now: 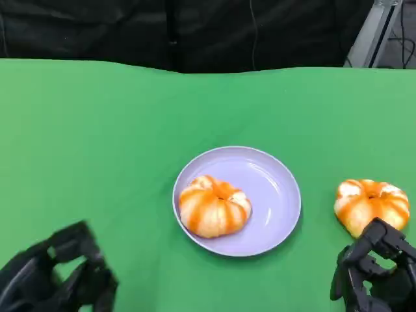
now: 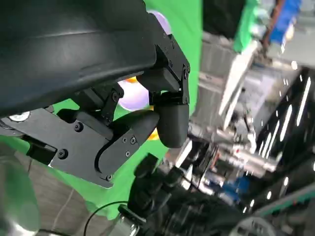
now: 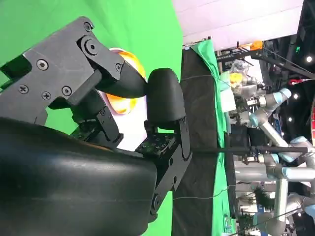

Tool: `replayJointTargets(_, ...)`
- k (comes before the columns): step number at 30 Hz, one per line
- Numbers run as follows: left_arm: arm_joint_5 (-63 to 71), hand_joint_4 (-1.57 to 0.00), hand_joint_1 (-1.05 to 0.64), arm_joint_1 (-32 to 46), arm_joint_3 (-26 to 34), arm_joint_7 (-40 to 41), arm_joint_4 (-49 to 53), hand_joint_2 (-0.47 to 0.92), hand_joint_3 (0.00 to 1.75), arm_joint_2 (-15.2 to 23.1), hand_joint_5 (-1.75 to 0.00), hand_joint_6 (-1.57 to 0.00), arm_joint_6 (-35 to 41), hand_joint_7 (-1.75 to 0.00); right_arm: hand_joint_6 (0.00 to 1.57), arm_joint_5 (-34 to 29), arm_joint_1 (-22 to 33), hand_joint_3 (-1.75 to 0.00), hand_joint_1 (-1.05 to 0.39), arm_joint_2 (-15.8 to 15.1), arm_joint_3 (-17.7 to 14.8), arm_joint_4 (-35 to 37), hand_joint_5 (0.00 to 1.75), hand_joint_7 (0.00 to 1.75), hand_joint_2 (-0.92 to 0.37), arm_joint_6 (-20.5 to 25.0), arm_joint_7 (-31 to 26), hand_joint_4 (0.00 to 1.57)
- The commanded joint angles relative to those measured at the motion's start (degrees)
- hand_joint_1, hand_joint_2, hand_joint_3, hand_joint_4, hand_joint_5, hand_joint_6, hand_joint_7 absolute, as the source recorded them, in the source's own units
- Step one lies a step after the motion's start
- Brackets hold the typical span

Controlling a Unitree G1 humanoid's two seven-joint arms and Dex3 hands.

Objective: Grasp the bread from the table and place it into the plate.

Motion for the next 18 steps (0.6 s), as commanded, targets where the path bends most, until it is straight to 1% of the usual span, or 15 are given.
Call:
replayJointTargets(1, -0.67, -0.88, -0.23, 0.85, 2.66, -3.65, 5.67, 0.69, 0.91, 0.02, -1.75, -0.73, -2.76, -1.75, 0.79, 0.51, -0.15, -1.26, -0.14, -0.37, -0.65, 0.37, 1.75, 1.63, -0.51, -0.93, -0.14, 0.91)
replayJointTargets(3, 0.83, -0.88, -0.23, 0.71, 2.96, -4.78, 8.75, 0.65, 1.01, 0.17, -1.75, -0.73, -4.81, -1.75, 0.79, 0.61, -0.11, -1.28, -0.14, -0.53, -0.78, 0.3, 1.75, 1.62, -0.49, -0.61, -0.11, 0.91)
replayJointTargets(5, 1.54, -0.88, -0.22, 0.56, 2.98, -5.12, 10.14, 0.64, 1.05, 0.2, -1.75, -0.73, -5.81, -1.75, 0.8, 0.64, -0.11, -1.29, -0.14, -0.6, -0.84, 0.28, 1.75, 1.61, -0.49, -0.48, -0.07, 0.91)
replayJointTargets(8, 3.17, -0.9, -0.22, -0.72, 2.23, -4.82, 12.58, 0.63, 1.0, 0.09, -1.75, -0.74, -6.46, -1.73, 0.8, 0.21, 0.34, -1.3, -0.14, -0.67, -0.72, -0.61, 1.75, 1.61, -0.49, 0.28, -0.58, 0.91)
replayJointTargets(12, 4.31, -0.91, -0.22, -1.28, 2.21, -3.2, 12.01, 0.65, 0.94, -1.02, -1.75, -0.76, -7.08, -1.72, 0.8, 0.41, 0.26, -1.3, -0.13, -0.71, -0.66, -0.69, 1.75, 1.62, -0.49, 0.29, -0.37, 0.91)
replayJointTargets(16, 3.78, -0.89, -0.21, -1.56, 2.9, -2.54, 12.08, 0.66, 0.96, -1.83, -1.75, -0.74, -7.03, -1.72, 0.8, 0.23, 0.02, -1.29, -0.13, -0.6, -0.74, -0.26, 1.75, 1.62, -0.49, -0.2, -0.44, 0.92)
replayJointTargets(18, 4.03, -0.89, -0.2, -1.76, 2.9, -2.0, 11.03, 0.66, 0.95, -1.49, -1.75, -0.73, -6.83, -1.73, 0.8, 0.34, 0.45, -1.29, -0.14, -0.69, -0.62, -0.78, 1.75, 1.62, -0.49, 0.04, -0.3, 0.91)
